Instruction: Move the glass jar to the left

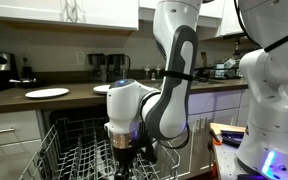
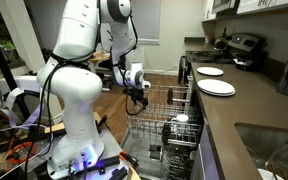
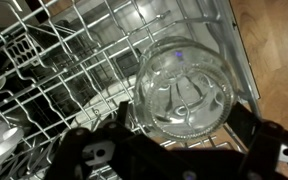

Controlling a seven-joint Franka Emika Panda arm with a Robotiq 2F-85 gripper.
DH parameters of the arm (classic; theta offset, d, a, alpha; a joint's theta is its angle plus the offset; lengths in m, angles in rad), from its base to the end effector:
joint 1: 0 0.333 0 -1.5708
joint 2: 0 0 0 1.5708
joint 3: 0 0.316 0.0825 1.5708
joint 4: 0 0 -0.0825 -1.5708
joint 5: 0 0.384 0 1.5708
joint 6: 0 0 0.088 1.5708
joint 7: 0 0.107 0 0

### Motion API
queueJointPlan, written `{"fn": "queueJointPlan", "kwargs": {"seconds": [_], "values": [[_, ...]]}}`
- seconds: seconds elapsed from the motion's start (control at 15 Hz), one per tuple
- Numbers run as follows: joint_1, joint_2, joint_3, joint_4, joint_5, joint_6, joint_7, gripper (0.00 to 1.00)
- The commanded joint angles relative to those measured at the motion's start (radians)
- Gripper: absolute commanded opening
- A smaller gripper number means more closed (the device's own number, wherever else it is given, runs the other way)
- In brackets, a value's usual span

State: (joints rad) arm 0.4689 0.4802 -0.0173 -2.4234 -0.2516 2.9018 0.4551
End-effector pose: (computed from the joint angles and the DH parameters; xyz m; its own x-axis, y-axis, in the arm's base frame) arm 0.4219 0.2204 0.1137 0.9703 0.2412 0.0194 0.2395 -0.9688 0.0645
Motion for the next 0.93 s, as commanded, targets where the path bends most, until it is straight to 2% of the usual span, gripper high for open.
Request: {"fn": "queueJointPlan", "kwargs": {"seconds": [0.0,0.87], "values": [[-0.01,0.006,0.024,-0.009,0.062,-0.003,-0.045,1.0],[0.0,-0.012,0.031,-0.022,0.142,-0.017,-0.014,1.0]]}}
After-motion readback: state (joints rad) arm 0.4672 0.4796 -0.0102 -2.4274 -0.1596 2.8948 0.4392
